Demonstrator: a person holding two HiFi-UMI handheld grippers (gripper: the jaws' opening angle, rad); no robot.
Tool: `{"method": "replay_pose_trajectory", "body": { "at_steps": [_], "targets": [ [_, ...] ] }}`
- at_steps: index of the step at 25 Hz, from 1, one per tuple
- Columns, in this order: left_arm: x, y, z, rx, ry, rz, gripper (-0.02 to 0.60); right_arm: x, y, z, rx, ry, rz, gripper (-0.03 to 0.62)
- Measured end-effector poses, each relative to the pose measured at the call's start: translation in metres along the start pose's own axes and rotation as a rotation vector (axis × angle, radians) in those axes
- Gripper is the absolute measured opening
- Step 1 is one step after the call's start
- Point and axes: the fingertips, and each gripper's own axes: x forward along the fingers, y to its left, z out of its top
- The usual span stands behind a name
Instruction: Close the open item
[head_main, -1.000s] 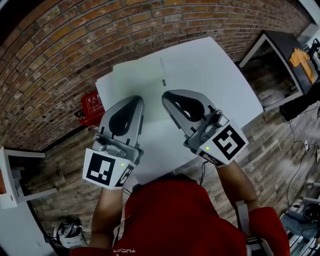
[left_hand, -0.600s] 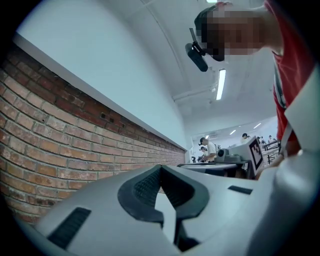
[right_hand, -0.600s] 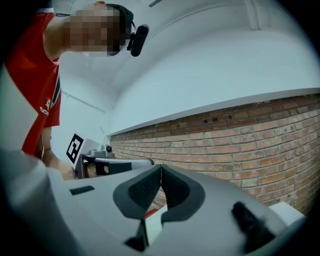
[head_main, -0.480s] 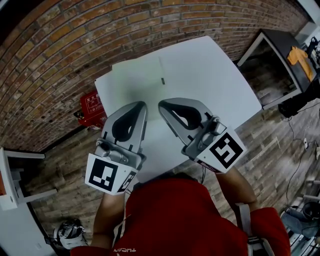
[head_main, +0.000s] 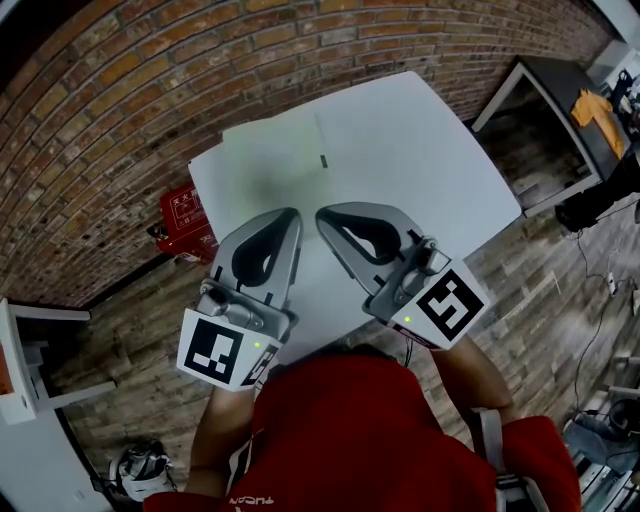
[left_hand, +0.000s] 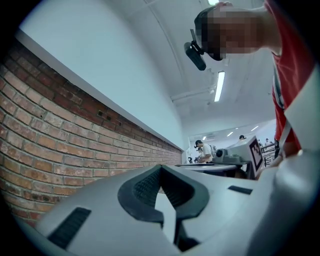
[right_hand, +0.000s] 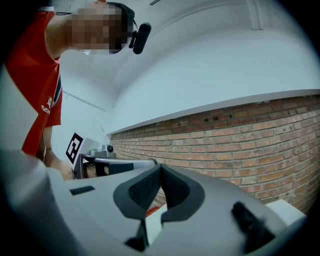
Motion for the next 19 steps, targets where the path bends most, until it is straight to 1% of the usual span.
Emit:
{"method": "replay_pose_trajectory", "body": {
  "at_steps": [19],
  "targets": [
    [-0.0058, 0.0035, -0.0015, -0.007, 0.004, 0.003, 0.012, 0.0023, 0.0012, 0.0010, 0.004, -0.003, -0.011, 0.031]
  ]
}}
